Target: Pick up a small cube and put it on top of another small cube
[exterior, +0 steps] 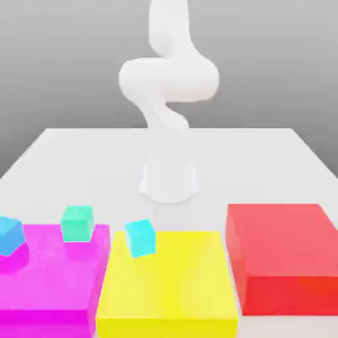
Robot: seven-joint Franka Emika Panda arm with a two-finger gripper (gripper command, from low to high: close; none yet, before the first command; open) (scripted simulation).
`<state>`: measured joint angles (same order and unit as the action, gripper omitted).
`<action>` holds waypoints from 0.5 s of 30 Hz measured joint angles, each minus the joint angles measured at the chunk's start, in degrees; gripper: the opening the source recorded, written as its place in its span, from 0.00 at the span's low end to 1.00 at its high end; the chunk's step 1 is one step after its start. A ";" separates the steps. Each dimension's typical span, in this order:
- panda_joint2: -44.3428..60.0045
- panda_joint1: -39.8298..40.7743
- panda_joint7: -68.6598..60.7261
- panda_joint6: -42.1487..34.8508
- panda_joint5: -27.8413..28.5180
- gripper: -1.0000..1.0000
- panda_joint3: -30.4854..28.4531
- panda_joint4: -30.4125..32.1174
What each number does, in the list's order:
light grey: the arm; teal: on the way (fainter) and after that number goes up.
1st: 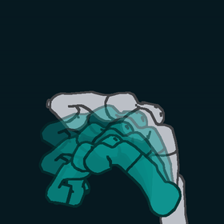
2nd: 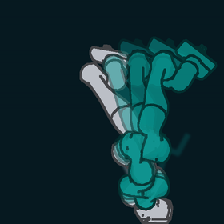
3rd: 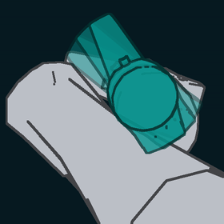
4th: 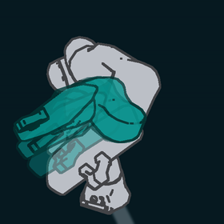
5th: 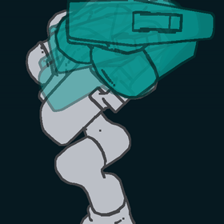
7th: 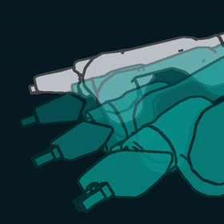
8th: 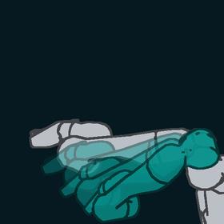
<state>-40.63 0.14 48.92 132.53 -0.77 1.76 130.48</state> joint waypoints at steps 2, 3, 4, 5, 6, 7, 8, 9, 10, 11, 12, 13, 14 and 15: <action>4.38 0.14 2.72 0.64 -0.50 0.50 1.60 -1.10; 6.48 0.19 4.09 0.94 -0.65 0.50 2.40 -1.63; 8.54 0.26 5.46 1.27 -0.77 0.50 3.22 -2.14; 10.60 0.31 6.89 1.56 -0.82 0.50 4.06 -2.67; 12.65 0.36 8.36 1.86 -0.81 0.50 4.90 -3.19; 14.70 0.37 9.88 2.19 -0.75 0.50 5.73 -3.69; 16.75 0.43 11.41 2.48 -0.62 0.50 6.62 -4.21; 18.80 0.45 13.01 2.78 -0.41 0.50 7.49 -4.73; 20.86 0.45 14.65 3.08 -0.14 0.50 8.36 -5.25; 22.92 0.38 16.36 3.39 0.22 0.50 9.17 -5.76; 25.00 0.35 18.07 3.69 0.60 0.50 10.04 -6.28; 27.08 0.25 19.83 4.00 1.07 0.50 10.83 -6.79; 29.18 0.09 21.71 4.30 1.65 0.50 11.59 -7.31; 31.29 -0.14 23.62 4.60 2.30 0.50 12.26 -7.83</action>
<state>-9.34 0.00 72.54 137.13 1.53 14.02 122.65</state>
